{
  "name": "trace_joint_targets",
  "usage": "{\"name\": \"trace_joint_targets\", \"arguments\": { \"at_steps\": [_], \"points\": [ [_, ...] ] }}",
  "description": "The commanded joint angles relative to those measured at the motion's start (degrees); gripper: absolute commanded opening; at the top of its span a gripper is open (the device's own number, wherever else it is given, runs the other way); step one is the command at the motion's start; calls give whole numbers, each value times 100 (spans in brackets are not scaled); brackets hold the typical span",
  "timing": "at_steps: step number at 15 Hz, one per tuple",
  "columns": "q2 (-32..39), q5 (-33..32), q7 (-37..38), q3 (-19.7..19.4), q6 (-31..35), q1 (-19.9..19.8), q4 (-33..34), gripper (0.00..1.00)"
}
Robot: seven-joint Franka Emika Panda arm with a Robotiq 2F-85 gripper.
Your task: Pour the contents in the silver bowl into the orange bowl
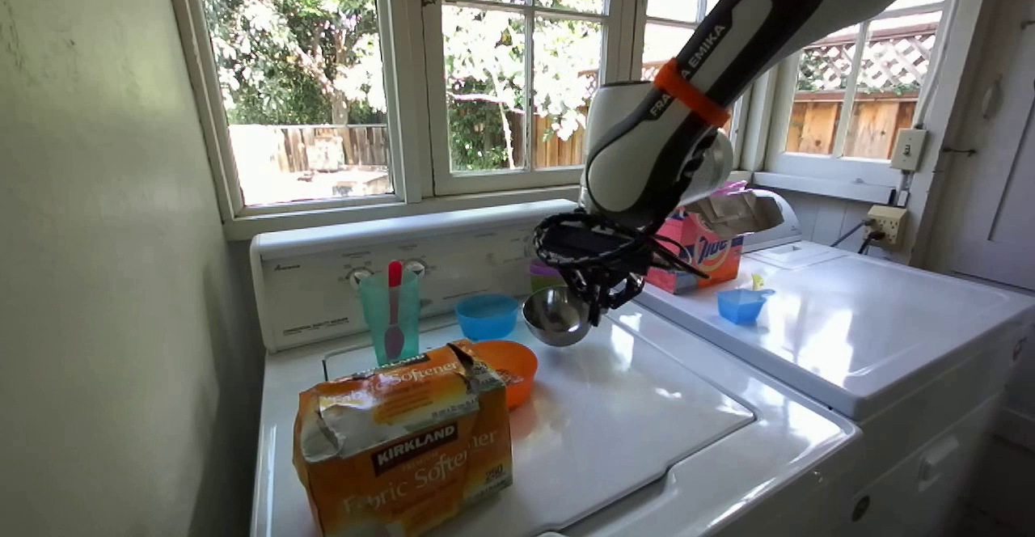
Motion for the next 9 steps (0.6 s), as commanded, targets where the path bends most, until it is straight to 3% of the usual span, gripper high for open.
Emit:
{"name": "trace_joint_targets", "arguments": {
  "at_steps": [1,5,9],
  "points": [
    [-101,1518,-1137,116,347,-133,-408,1],
    [-209,2776,-1975,99,148,-160,-520,1],
    [-312,2951,-1915,-42,9,-152,-574,1]
  ]
}}
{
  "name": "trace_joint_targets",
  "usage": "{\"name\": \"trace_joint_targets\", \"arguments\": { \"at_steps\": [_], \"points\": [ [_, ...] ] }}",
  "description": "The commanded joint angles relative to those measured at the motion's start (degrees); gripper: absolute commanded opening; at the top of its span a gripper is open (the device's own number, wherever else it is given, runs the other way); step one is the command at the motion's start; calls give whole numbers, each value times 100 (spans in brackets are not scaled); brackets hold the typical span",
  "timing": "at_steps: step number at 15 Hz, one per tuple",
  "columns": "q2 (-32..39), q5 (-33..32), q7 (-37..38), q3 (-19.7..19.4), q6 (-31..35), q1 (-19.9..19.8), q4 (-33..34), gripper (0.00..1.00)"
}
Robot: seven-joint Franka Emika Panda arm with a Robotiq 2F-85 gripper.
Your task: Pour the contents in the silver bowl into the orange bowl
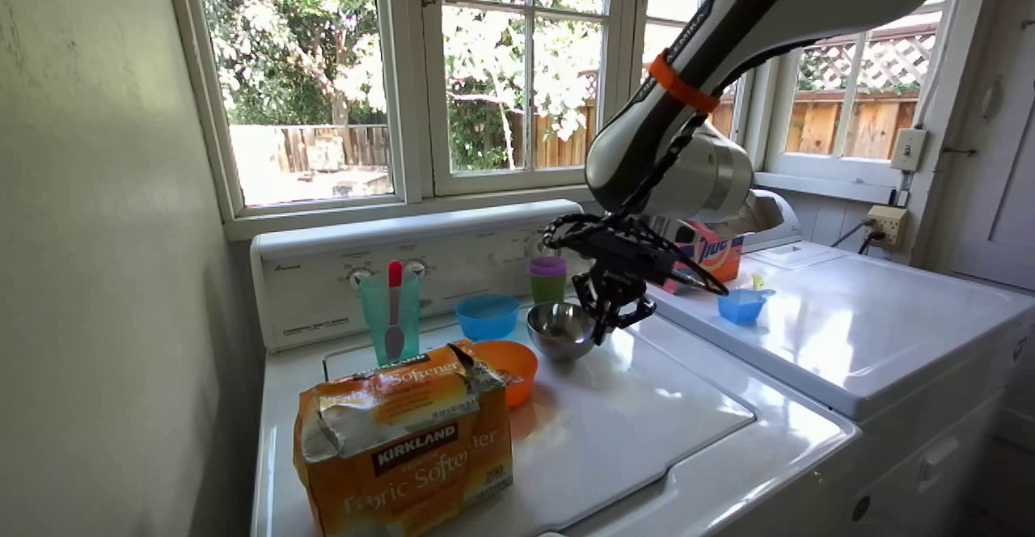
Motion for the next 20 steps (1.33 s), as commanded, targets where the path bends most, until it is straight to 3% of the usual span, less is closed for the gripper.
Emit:
{"name": "trace_joint_targets", "arguments": {
  "at_steps": [1,8,9,10,17,20],
  "points": [
    [-267,-8,167,-100,-221,-21,-194,1],
    [-423,-1138,1343,-204,-1096,16,-80,1],
    [-446,-1234,1469,-187,-1226,11,-51,28],
    [-465,-1289,1542,-171,-1347,6,-27,29],
    [-716,-1847,2043,-33,-1890,54,-2,79],
    [-901,-2770,2603,165,-2263,149,43,99]
  ]
}}
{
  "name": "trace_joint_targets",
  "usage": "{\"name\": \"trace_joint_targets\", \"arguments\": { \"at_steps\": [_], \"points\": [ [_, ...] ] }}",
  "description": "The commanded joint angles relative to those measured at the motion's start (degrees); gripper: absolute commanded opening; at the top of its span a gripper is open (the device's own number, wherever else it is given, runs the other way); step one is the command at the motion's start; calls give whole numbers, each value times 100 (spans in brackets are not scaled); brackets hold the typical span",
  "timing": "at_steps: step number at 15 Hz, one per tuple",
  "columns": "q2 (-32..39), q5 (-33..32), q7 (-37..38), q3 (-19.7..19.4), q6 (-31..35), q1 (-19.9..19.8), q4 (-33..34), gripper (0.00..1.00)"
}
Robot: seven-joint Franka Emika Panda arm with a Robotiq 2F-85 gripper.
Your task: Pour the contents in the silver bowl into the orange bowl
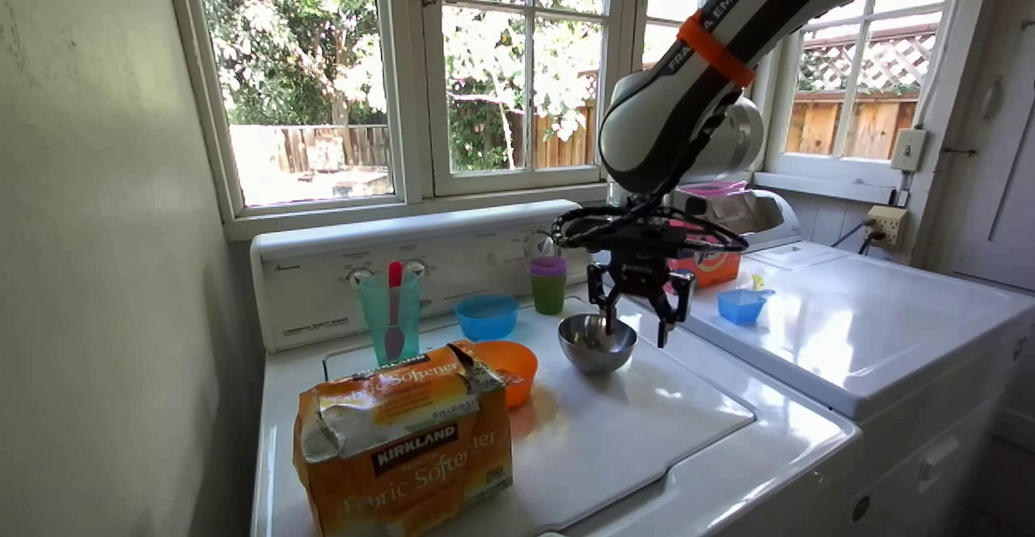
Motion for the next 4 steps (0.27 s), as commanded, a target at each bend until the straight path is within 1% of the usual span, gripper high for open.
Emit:
{"name": "trace_joint_targets", "arguments": {
  "at_steps": [1,2,3,4],
  "points": [
    [-298,-1200,847,279,-593,126,67,100],
    [-332,-1481,1006,374,-766,156,119,100],
    [-170,-950,557,251,-432,56,93,98],
    [-217,-1147,716,325,-545,94,121,100]
  ]
}}
